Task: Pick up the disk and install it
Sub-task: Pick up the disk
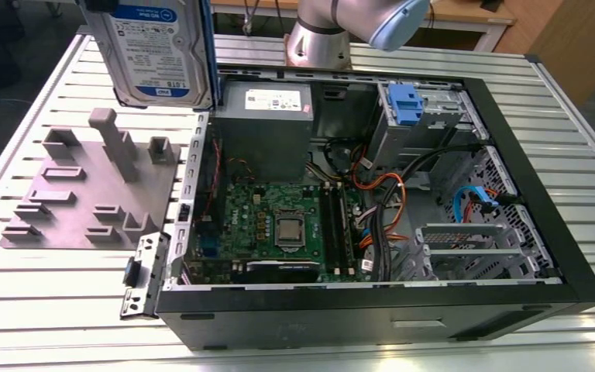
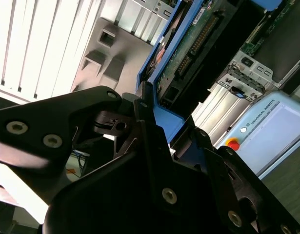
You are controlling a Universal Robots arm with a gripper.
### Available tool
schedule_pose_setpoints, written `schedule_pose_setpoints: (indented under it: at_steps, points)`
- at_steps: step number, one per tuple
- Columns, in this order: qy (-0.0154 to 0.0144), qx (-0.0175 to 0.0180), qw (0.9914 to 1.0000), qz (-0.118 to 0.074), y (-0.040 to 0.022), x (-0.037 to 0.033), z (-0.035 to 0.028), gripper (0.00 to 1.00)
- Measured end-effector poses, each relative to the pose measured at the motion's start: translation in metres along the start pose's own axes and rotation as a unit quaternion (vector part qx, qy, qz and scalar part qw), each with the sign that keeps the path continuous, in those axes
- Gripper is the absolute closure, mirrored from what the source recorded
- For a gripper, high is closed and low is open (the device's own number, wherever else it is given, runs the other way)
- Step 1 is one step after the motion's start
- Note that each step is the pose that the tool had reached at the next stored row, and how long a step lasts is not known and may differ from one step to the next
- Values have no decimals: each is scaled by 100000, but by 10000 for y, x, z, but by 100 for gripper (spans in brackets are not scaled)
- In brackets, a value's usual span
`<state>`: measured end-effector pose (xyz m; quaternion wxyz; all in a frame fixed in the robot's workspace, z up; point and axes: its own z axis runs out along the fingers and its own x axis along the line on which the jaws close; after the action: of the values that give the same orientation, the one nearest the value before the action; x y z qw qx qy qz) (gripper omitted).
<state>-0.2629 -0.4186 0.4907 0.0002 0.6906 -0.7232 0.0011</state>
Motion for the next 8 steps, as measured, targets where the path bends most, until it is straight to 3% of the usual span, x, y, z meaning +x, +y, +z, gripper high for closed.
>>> schedule_pose_setpoints:
  at_steps: [8]
  points:
    - [7, -6, 100000, -3, -135, 35, 3, 63]
